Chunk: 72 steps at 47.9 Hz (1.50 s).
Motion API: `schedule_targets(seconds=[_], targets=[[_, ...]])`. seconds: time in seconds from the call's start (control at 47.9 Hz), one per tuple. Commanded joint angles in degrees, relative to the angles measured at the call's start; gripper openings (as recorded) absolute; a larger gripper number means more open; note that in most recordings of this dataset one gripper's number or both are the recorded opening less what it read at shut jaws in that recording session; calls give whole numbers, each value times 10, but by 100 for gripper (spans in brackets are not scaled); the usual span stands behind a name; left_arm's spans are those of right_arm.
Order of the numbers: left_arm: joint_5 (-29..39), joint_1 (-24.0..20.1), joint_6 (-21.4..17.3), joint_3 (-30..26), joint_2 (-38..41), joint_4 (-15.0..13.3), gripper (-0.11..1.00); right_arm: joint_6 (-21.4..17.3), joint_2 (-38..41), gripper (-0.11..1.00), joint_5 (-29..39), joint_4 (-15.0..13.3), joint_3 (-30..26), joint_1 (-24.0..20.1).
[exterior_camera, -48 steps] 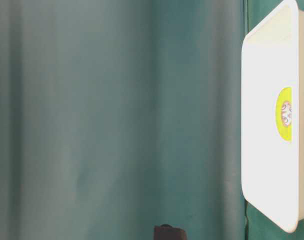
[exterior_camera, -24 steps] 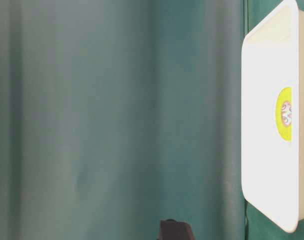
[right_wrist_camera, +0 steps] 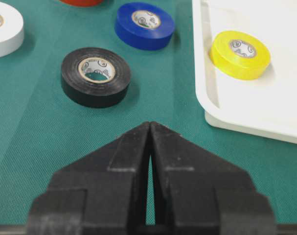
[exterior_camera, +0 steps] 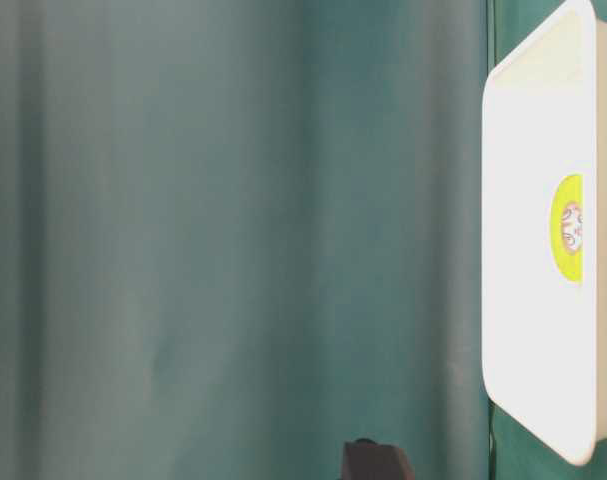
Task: Put the tape into the white case with the left arm.
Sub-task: 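Move the left gripper back and down onto the teal tape roll, then grip the teal tape rim and lift it toward the case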
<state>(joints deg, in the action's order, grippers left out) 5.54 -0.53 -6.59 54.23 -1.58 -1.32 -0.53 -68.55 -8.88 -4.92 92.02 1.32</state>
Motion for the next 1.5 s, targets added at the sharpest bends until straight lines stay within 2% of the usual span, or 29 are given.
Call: schedule_targets(seconds=[0.0, 0.084, 0.125, 0.188, 0.313, 0.376, 0.668, 0.793, 1.002, 1.315, 1.482], targets=[[-4, -2, -2, -7, 10, 1, 92, 1, 4, -9, -6, -1, -5, 1], [-4, -2, -1, -10, 11, 1, 89, 1, 3, -9, -5, -1, -5, 1], [-4, -2, -1, -10, 9, 0, 83, 1, 3, -9, -5, -1, -5, 1], [-4, -2, 1, -11, 4, 0, 69, 1, 2, -9, -5, -1, -5, 0], [-3, -2, 2, -11, -7, -1, 34, 1, 2, -9, -5, -1, -5, 1], [-2, -2, 3, -11, -15, -1, 25, 1, 2, -9, -5, -1, -5, 1], [17, 15, 27, -18, -63, -2, 25, 1, 1, -9, -5, -1, -5, 1], [43, 33, 41, -31, -98, -2, 25, 1, 1, -9, -5, -1, -5, 1], [85, 54, 44, -55, -149, -3, 25, 1, 1, -9, -5, -1, -5, 1], [87, 48, 42, -70, -154, -2, 25, 1, 1, -9, -5, -1, -5, 1], [78, 25, 39, -91, -142, -1, 25, 2, 1, -9, -6, -1, -5, 1]])
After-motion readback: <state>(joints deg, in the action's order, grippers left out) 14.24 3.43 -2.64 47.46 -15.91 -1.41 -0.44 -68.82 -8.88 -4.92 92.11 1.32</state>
